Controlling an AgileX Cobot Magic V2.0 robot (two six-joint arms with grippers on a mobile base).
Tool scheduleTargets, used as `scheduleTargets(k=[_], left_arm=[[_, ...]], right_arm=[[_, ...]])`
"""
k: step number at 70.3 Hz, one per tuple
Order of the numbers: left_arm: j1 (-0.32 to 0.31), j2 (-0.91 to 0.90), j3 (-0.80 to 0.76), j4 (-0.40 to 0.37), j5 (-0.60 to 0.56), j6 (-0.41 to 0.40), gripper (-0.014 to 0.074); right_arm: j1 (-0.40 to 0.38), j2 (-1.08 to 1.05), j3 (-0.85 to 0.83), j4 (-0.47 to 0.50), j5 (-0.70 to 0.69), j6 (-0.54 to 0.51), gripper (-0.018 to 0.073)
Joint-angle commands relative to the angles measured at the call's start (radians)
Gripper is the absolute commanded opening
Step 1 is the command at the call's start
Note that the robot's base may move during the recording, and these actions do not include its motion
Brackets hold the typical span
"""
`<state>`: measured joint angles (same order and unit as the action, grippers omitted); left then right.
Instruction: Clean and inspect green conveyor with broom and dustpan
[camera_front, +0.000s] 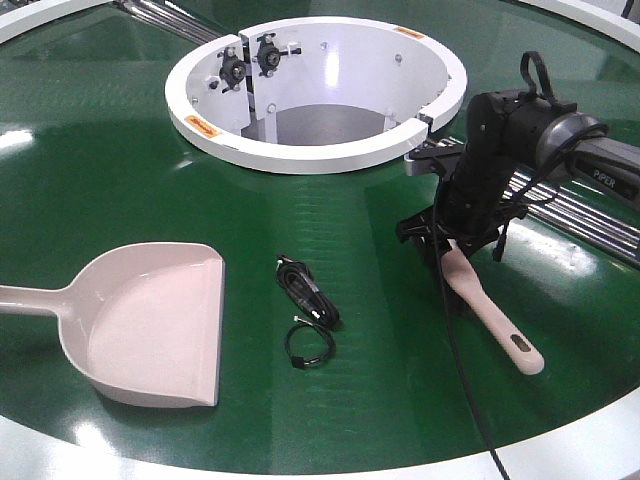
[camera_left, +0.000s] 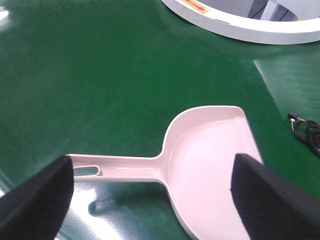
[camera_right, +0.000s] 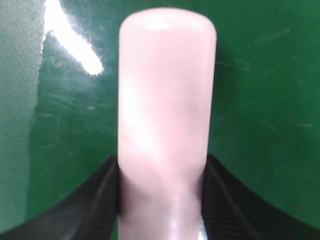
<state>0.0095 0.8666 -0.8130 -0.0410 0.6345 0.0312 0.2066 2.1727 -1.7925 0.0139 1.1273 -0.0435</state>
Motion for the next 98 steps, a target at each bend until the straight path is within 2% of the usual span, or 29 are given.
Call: scheduleTargets(k=[1, 12, 27, 45, 63, 98], left_arm=[[-0.007, -0.006, -0.037, -0.002, -0.060, 0.001, 0.0592], [-0.007, -0.006, -0.037, -0.002, -0.054, 0.001, 0.0592], [-0.007, -0.006, -0.037, -0.002, -0.046, 0.001, 0.0592], [-0.007, -0.006, -0.037, -0.002, -0.024, 0.001, 0.0592], [-0.007, -0.006, -0.037, -0.002, -0.016, 0.054, 0.0592], [-0.007, -0.006, -0.037, -0.002, 0.005, 0.054, 0.0592]], right_arm=[[-0.004, -0.050, -0.025, -0.014, -0.013, 0.014, -0.0015], [-0.004, -0.074, -0.025, -0.014, 0.024, 0.037, -0.0009], [-0.004, -0.092, -0.025, -0.008, 0.165, 0.049, -0.0008], [-0.001, -0.131, -0.022, 0.098, 0.163, 0.071, -0.0006], [-0.001, -0.203, -0.022, 0.087, 0.163, 0.069, -0.0003], [-0.001, -0.330, -0.022, 0.035, 0.164, 0.056, -0.0003]])
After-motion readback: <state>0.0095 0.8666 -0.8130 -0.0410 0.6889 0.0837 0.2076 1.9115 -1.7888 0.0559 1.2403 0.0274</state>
